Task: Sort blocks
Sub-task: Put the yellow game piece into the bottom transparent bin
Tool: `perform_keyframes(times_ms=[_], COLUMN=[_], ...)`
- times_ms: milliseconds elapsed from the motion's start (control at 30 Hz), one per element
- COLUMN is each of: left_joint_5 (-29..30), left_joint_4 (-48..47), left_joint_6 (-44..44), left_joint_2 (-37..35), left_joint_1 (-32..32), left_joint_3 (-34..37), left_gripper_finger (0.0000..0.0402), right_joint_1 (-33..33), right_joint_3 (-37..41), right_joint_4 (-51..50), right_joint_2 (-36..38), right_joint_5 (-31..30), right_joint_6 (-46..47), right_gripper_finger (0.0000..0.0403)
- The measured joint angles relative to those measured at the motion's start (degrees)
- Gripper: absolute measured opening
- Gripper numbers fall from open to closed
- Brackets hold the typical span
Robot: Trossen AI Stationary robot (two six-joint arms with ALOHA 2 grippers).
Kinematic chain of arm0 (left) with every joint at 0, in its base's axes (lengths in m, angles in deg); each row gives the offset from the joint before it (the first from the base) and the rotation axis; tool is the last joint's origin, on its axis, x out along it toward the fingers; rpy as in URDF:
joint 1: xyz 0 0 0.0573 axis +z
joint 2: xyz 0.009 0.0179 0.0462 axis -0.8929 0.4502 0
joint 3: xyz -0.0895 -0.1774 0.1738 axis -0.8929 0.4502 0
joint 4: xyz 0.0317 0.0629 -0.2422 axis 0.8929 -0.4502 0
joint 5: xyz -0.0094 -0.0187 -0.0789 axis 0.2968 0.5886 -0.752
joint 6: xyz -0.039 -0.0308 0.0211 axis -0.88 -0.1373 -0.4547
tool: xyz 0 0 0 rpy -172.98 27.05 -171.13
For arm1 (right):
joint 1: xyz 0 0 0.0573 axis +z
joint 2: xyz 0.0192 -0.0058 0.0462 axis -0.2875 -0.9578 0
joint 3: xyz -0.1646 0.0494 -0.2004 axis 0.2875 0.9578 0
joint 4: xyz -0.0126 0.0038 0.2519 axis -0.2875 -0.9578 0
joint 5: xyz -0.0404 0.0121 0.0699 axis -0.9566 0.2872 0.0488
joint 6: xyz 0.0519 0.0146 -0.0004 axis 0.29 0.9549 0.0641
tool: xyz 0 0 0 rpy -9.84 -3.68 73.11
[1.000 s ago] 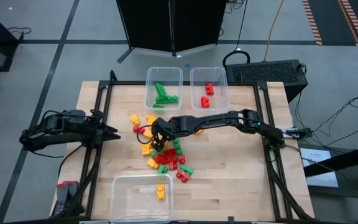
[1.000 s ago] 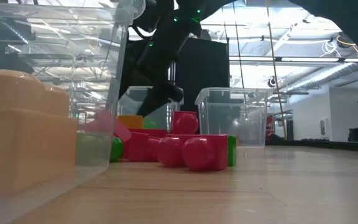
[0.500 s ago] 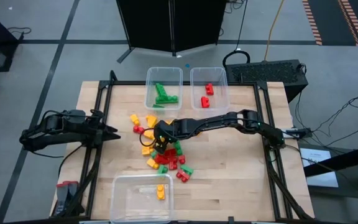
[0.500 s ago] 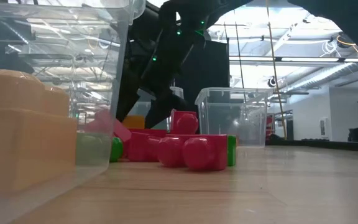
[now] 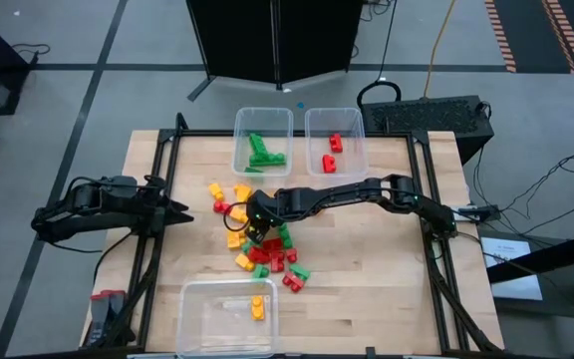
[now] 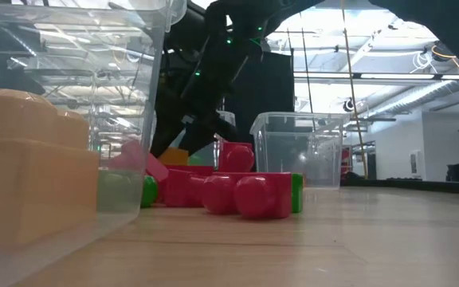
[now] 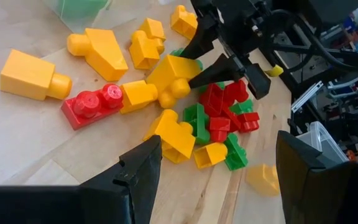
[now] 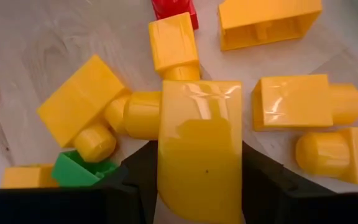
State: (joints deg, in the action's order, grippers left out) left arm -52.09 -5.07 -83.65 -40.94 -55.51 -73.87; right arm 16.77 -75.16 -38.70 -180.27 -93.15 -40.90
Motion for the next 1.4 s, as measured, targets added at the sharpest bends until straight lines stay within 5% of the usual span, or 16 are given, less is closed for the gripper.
perform_keyframes(times_ms=[233, 500, 700, 933, 1400], left_joint_5=[0.00, 0.02, 0.08, 1.63, 4.50], left_joint_4=[-0.01, -0.03, -0.06, -0.03, -0.22], left_joint_6=[-0.02, -0.01, -0.01, -0.18, -0.35], left_joint_2=[0.01, 0.00, 0.00, 0.00, 0.01], left_joint_1=[0.00, -0.01, 0.01, 0.01, 0.01], left_joint_3=[0.00, 0.00, 0.00, 0.00, 0.00], left_gripper_finger=[0.0210, 0.0210, 0.0210, 0.0210, 0.0210], right_joint_1=[0.13, 0.86, 3.70, 7.16, 14.63], right_joint_3=[-2.42, -15.09, -23.01, -23.92, -23.96], right_joint_4=[-2.50, -9.02, -8.72, -5.05, 3.81], right_joint_2=[0.04, 0.26, 0.26, 0.26, 0.26], right_joint_5=[1.38, 0.78, 0.76, 2.50, 4.50], right_joint_6=[-1.26, -8.64, -22.39, -37.21, -47.42], right_gripper_finger=[0.0155, 0.0155, 0.0155, 0.0155, 0.0155])
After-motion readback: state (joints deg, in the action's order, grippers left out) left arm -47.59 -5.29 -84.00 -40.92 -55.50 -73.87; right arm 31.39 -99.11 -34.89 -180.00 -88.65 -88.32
